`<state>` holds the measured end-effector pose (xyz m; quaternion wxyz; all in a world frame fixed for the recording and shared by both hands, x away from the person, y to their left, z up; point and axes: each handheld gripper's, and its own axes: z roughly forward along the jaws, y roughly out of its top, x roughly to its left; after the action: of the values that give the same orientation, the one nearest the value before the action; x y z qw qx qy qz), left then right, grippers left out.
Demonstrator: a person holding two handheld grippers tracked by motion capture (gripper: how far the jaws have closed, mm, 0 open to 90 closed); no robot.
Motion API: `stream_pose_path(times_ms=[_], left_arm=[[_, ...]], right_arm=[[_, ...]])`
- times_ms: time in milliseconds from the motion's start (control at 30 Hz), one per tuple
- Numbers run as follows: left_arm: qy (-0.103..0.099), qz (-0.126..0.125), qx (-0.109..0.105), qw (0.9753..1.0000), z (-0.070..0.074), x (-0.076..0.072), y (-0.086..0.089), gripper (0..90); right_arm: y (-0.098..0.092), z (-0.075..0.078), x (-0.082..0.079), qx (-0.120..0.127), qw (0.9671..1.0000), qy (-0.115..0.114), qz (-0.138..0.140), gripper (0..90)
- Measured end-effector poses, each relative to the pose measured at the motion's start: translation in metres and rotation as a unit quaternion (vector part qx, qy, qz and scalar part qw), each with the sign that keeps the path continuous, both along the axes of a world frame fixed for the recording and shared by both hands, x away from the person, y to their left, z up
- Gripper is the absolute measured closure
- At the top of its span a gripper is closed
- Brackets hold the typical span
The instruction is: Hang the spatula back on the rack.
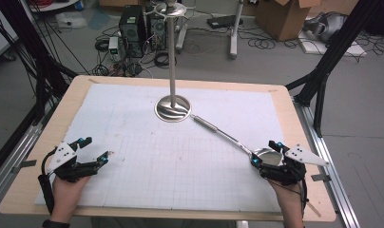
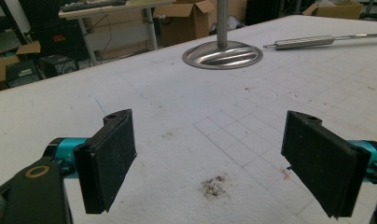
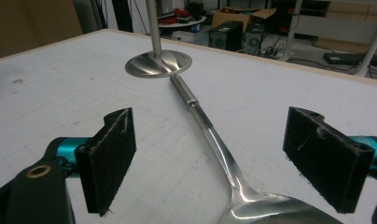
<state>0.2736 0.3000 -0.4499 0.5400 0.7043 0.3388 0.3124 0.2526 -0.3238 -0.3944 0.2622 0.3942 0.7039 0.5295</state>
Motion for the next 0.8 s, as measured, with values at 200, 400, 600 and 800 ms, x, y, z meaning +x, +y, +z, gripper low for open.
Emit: stream_pose_path(times_ms=[200,400,600,800], left_arm=[[0.001,0.001,-0.001,1.0,0.0,0.0,0.0,18.0],[0.0,0.001,0.006,1.0,0.0,0.0,-0.001,18.0],[0.004,0.001,0.012,0.9999,0.0,0.001,-0.002,18.0],[0.006,-0.001,0.015,0.9999,0.0,0.001,-0.003,18.0]], right_arm=[[-0.003,0.003,0.004,-0.007,1.0,0.006,-0.001,16.4],[-0.01,0.004,0.012,-0.014,0.9999,0.005,-0.004,16.9],[-0.01,0.008,0.024,-0.043,0.9988,0.021,0.008,17.5],[-0.004,0.01,0.037,-0.058,0.9974,0.039,0.019,17.5]])
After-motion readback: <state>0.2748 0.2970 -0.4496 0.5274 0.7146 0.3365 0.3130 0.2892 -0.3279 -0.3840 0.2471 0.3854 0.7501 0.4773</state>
